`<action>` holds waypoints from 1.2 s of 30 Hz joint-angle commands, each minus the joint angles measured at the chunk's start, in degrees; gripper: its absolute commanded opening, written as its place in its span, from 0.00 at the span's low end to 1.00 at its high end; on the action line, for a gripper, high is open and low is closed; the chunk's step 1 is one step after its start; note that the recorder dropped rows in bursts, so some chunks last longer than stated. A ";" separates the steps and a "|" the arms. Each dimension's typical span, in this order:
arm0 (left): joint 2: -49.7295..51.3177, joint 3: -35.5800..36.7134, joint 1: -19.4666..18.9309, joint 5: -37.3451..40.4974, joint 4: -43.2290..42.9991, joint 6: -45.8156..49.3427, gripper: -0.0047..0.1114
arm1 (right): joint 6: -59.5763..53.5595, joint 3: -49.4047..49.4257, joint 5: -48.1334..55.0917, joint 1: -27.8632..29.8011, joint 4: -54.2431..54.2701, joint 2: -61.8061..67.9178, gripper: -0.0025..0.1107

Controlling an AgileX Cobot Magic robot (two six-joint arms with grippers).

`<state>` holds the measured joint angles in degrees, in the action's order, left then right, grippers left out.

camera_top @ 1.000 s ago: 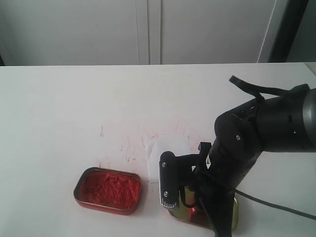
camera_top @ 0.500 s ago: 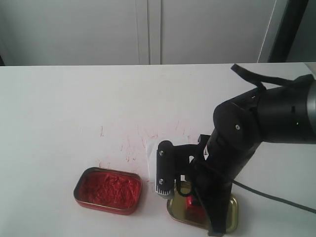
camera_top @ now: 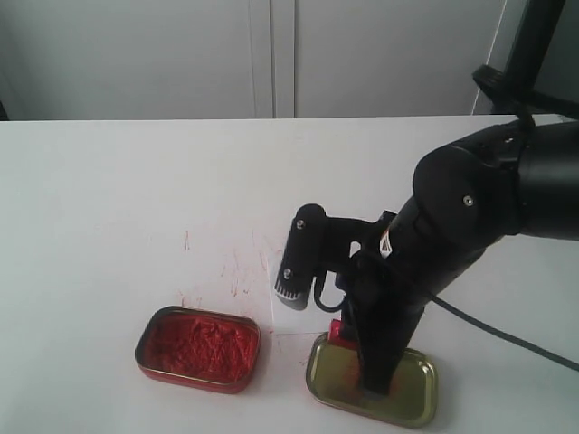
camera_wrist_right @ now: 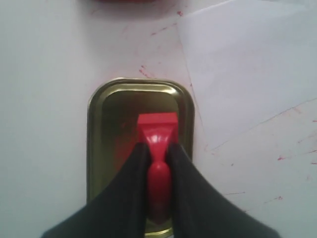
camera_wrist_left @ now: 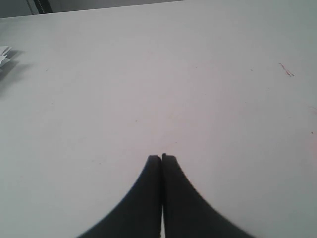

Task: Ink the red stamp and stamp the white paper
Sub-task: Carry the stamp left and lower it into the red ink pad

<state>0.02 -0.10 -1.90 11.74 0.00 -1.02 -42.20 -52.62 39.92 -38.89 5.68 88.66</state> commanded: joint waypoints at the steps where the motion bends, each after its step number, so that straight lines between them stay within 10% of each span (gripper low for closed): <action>1: -0.02 0.10 0.36 -0.14 0.33 -0.22 0.04 | 6.09 -1.94 -0.23 0.03 -0.10 -0.48 0.02; 17: -0.02 0.10 0.36 -0.14 0.33 -0.22 0.04 | 11.54 -10.34 5.88 -0.55 1.34 2.76 0.02; 36: -0.02 0.10 0.36 -0.14 0.33 -0.22 0.04 | 21.90 -31.52 10.34 -13.92 -3.10 22.07 0.02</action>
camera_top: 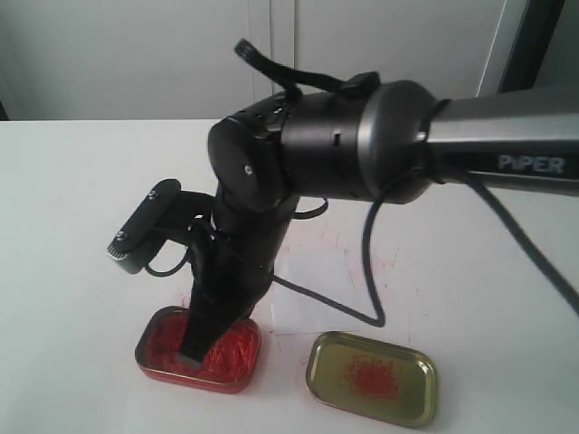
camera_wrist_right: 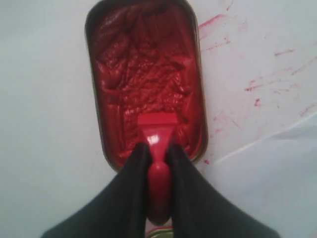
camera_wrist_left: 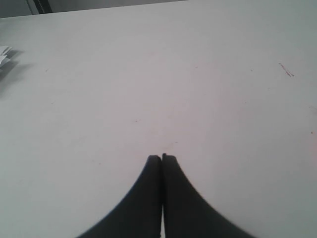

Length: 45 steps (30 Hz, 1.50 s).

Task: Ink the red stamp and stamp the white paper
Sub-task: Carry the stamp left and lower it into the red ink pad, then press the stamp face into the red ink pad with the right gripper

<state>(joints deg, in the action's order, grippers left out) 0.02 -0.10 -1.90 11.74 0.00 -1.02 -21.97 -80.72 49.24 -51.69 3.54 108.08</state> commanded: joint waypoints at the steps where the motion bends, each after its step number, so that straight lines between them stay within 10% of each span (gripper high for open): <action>1: -0.02 0.10 0.36 -0.14 0.33 -0.22 0.04 | 2.05 -4.12 1.13 -1.43 -0.97 3.44 0.02; 45: -0.02 0.10 0.36 -0.14 0.33 -0.22 0.04 | 10.20 -6.11 3.62 -1.84 -5.07 15.33 0.02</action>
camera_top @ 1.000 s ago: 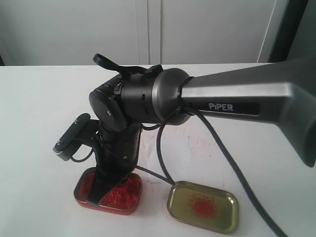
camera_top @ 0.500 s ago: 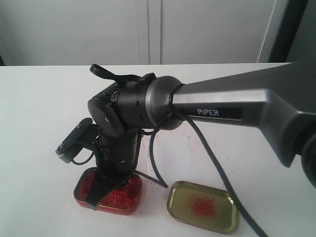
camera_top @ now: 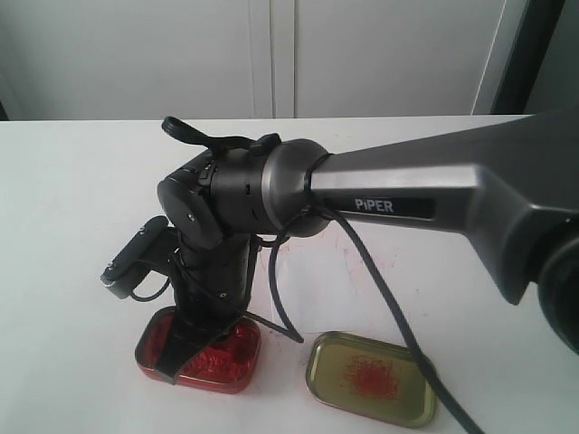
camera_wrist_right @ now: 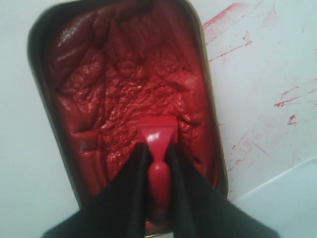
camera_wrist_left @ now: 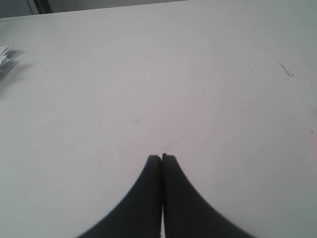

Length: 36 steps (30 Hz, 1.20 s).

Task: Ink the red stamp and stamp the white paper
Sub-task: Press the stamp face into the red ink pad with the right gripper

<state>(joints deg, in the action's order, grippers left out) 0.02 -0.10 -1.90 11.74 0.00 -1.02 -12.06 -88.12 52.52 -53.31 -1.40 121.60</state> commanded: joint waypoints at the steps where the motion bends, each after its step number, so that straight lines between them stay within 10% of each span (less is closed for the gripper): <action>1: -0.02 0.10 0.36 -0.14 0.33 -0.22 0.04 | 0.41 1.30 0.04 -0.22 -0.13 1.33 0.02; 36: -0.02 0.10 0.36 -0.14 0.33 -0.22 0.04 | 2.15 1.30 -2.83 -0.22 -0.13 -7.40 0.02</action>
